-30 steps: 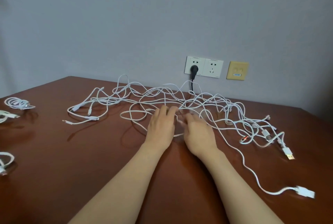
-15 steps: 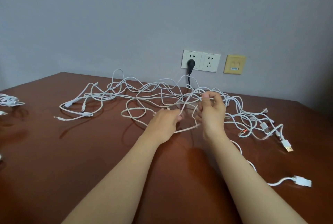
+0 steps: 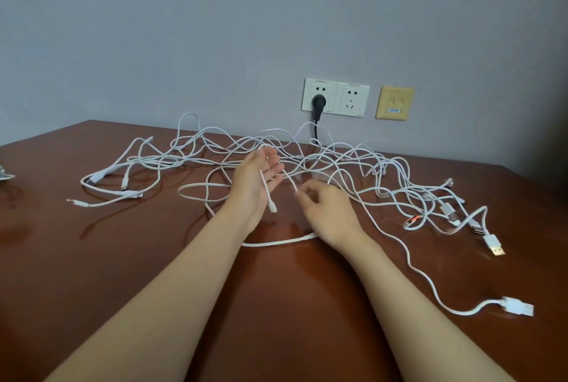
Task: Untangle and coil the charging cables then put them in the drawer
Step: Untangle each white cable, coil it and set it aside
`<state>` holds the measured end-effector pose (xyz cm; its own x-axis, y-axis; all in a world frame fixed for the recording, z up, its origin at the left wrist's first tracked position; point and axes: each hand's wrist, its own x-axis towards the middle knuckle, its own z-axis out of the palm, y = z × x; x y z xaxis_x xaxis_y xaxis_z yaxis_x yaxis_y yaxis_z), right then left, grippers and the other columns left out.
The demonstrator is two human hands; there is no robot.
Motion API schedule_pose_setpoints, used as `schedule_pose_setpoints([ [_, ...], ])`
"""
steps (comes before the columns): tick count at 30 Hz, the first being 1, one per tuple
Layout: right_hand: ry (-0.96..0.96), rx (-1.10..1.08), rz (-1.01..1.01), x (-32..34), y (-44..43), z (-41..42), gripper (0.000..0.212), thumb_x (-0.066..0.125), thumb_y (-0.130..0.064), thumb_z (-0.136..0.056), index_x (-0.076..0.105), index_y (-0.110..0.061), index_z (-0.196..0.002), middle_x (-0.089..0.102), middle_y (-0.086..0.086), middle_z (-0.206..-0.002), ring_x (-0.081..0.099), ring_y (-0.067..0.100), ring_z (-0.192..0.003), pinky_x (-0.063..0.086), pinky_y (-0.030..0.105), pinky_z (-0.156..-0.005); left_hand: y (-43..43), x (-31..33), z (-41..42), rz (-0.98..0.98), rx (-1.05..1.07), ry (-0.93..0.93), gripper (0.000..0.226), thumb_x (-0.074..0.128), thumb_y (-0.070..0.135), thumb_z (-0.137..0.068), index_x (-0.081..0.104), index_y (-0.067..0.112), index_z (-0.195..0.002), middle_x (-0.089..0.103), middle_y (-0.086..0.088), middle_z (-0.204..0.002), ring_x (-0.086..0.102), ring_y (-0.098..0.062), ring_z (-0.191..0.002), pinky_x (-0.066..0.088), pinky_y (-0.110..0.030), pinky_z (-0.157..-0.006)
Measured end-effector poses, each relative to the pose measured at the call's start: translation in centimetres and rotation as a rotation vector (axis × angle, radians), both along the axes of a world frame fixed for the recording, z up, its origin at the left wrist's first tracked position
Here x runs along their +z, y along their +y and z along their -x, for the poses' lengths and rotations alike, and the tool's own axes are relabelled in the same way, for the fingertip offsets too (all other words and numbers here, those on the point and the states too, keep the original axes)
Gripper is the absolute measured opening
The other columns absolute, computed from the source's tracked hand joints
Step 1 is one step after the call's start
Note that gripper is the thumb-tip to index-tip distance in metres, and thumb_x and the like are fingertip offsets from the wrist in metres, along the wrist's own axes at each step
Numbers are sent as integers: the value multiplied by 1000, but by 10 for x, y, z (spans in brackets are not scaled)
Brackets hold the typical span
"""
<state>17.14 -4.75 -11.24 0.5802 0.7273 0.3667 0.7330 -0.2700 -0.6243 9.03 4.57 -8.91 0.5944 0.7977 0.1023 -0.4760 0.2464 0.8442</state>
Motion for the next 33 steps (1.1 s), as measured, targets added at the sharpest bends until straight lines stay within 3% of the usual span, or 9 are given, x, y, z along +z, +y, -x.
schedule_pose_setpoints([
  [2,-42,36,23,-2,1,4,14,50,-28,-92,58,-27,-80,59,-5,-74,57,26,-85,45,34,-79,-1,-1,0,7,-18,35,34,27,18,-103,52,16,-79,51,-3,-84,53,-11,-81,40,-30,-92],
  [4,-42,72,24,-3,0,6,14,50,-26,-93,57,-26,-81,53,-8,-69,55,25,-82,44,34,-78,-2,-2,-1,12,-13,51,35,27,20,-103,53,17,-80,49,-3,-86,51,-10,-83,37,-30,-95],
  [11,-9,137,48,-4,-2,6,16,49,-23,-93,56,-24,-79,66,-1,-82,57,25,-86,44,34,-80,-3,-8,4,157,-172,-32,31,30,16,-102,50,11,-78,56,-12,-91,56,-22,-84,46,-32,-83],
  [15,10,131,41,-4,-3,4,17,51,-23,-93,56,-23,-76,54,-8,-65,50,21,-76,37,30,-70,-8,-9,5,145,-241,-21,33,27,14,-103,44,10,-75,61,-13,-87,61,-22,-81,51,-29,-74],
  [19,31,116,78,-4,-2,3,24,53,-34,-92,54,-26,-69,55,-10,-63,52,16,-74,38,29,-71,-3,-11,4,214,-161,-58,34,23,15,-104,41,11,-75,68,-6,-62,66,-15,-57,55,-27,-60],
  [23,86,77,100,0,-3,7,39,57,-53,-83,55,-24,-58,61,-8,-62,56,11,-70,42,30,-71,3,-14,2,255,-62,-53,30,22,16,-104,40,14,-80,56,0,-54,41,-5,-29,41,-14,-36],
  [25,131,106,100,0,-3,8,30,61,-45,-78,60,-25,-56,65,-6,-63,59,11,-71,47,32,-77,6,-15,2,262,-57,-50,29,21,12,-104,38,15,-81,45,-1,-64,28,-3,-26,26,-10,-31],
  [28,252,179,1,0,-4,7,15,56,-30,-65,68,-30,-55,66,0,-67,59,18,-73,47,35,-78,9,-14,4,276,-85,-61,29,19,7,-103,34,14,-79,35,0,-66,23,-2,-25,19,-12,-27],
  [33,501,311,-141,4,-11,2,27,55,5,-77,71,-14,-67,58,-12,-50,51,-2,-53,38,22,-68,9,-10,4,280,-139,77,35,14,-1,-99,45,8,-86,33,5,-40,21,-3,-24,18,-12,-27],
])
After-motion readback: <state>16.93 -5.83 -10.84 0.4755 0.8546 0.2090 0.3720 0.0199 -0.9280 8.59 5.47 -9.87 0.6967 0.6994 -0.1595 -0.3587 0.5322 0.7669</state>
